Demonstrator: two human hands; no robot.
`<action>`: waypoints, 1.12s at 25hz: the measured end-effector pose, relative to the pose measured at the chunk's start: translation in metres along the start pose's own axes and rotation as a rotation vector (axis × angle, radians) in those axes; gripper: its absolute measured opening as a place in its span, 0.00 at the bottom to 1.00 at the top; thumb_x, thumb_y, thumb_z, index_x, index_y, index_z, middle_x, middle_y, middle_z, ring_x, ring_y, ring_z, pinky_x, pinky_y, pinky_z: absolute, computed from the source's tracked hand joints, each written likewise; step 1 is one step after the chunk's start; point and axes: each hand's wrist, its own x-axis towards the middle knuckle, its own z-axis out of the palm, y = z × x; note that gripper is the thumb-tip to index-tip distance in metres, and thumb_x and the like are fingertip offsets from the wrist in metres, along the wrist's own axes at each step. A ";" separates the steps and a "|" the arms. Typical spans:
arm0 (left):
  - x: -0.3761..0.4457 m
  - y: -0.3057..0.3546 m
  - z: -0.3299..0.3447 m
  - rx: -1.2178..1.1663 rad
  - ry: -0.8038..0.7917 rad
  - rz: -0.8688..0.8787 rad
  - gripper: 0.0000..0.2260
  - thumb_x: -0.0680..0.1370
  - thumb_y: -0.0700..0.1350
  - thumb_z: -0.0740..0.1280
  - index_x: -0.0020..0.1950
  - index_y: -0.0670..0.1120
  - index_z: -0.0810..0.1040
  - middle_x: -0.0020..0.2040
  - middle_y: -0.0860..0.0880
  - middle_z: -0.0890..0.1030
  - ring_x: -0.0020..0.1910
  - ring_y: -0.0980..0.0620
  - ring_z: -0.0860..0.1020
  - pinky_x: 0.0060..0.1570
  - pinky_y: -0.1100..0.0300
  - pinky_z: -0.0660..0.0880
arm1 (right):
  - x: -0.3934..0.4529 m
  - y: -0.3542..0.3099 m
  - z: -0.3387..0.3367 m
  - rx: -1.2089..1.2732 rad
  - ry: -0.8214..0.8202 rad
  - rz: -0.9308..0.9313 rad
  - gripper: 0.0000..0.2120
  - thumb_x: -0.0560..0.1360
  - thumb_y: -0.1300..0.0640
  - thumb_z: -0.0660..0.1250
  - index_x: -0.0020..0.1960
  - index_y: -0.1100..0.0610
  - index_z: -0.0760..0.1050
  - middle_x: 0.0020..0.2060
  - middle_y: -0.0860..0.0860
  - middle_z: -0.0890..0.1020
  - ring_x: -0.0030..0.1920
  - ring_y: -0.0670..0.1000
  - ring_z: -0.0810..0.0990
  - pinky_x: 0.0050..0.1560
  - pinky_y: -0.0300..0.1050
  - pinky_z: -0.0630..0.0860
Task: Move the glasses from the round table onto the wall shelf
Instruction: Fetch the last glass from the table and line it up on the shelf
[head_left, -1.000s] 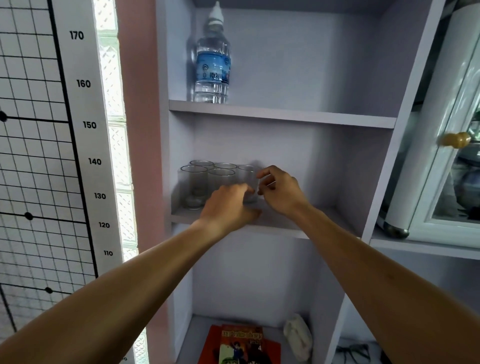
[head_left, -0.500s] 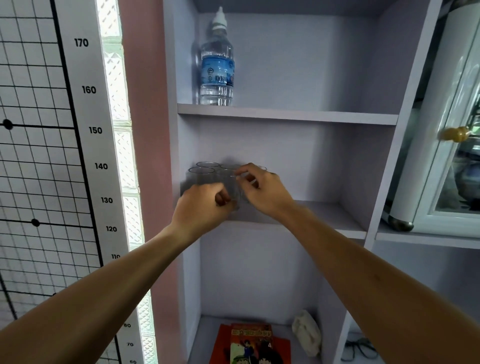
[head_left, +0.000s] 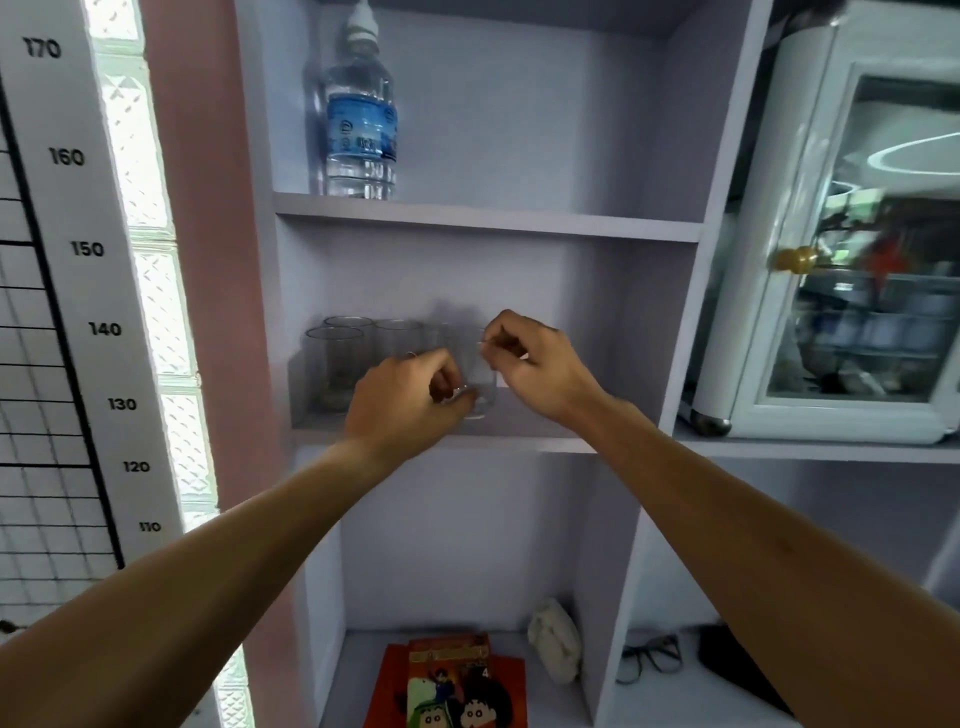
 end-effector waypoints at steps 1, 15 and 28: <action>0.002 0.008 0.007 -0.012 -0.021 0.015 0.09 0.72 0.58 0.72 0.39 0.56 0.75 0.35 0.58 0.81 0.34 0.59 0.79 0.31 0.65 0.74 | -0.005 0.005 -0.009 -0.014 0.002 0.014 0.04 0.78 0.55 0.66 0.44 0.51 0.75 0.40 0.50 0.81 0.40 0.51 0.79 0.44 0.46 0.77; 0.017 0.023 0.047 0.022 -0.126 0.039 0.16 0.75 0.51 0.70 0.61 0.49 0.80 0.50 0.52 0.86 0.47 0.49 0.83 0.40 0.66 0.71 | -0.004 0.025 -0.020 0.013 0.004 0.377 0.19 0.74 0.64 0.66 0.59 0.44 0.72 0.42 0.46 0.84 0.44 0.48 0.84 0.38 0.38 0.82; 0.019 0.017 0.051 0.040 -0.203 -0.018 0.21 0.72 0.51 0.70 0.64 0.49 0.76 0.56 0.49 0.85 0.53 0.45 0.82 0.44 0.59 0.75 | 0.004 0.035 -0.007 0.063 -0.023 0.400 0.24 0.73 0.65 0.62 0.64 0.44 0.76 0.53 0.47 0.83 0.53 0.51 0.83 0.53 0.48 0.82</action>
